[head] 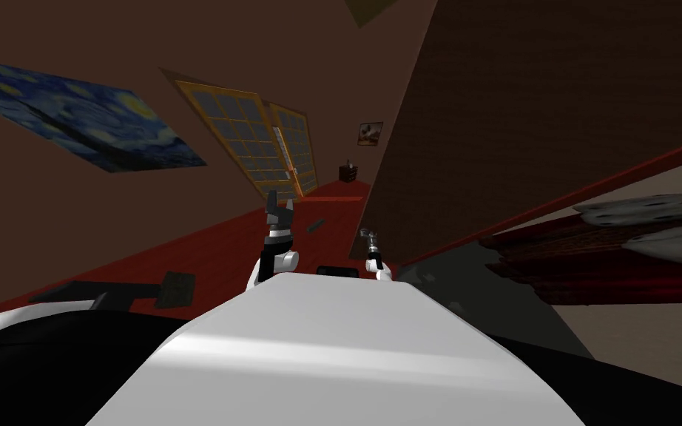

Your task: Push the door open

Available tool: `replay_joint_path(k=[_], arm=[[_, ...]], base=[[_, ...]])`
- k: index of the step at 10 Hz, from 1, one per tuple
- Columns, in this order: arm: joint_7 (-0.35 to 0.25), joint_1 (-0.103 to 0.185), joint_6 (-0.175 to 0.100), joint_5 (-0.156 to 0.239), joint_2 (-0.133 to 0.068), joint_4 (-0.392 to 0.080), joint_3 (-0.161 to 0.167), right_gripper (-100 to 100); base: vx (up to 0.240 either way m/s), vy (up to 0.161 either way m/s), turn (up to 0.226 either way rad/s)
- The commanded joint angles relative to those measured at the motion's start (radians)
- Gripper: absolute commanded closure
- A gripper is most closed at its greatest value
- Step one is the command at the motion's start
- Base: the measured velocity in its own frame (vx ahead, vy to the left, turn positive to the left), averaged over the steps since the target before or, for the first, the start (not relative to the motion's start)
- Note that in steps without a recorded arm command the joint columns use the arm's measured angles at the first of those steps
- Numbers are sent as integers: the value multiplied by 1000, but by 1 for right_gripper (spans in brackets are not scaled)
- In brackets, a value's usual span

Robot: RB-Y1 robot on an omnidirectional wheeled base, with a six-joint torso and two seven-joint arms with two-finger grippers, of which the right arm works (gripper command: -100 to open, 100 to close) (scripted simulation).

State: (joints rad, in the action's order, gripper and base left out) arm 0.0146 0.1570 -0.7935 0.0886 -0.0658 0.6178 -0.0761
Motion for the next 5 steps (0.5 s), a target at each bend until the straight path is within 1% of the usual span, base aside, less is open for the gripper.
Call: replay_joint_path(k=[1, 2, 3, 5], arm=[[0, 0, 0, 0, 0, 0, 0, 100], [6, 1, -1, 11, -8, 1, -18, 100], [8, 1, -1, 13, -9, 1, -23, 100], [15, 1, -2, 25, -13, 0, -42, 100]], base=[[84, 21, -31], [142, 34, -50], [197, 69, -54], [173, 94, -51]])
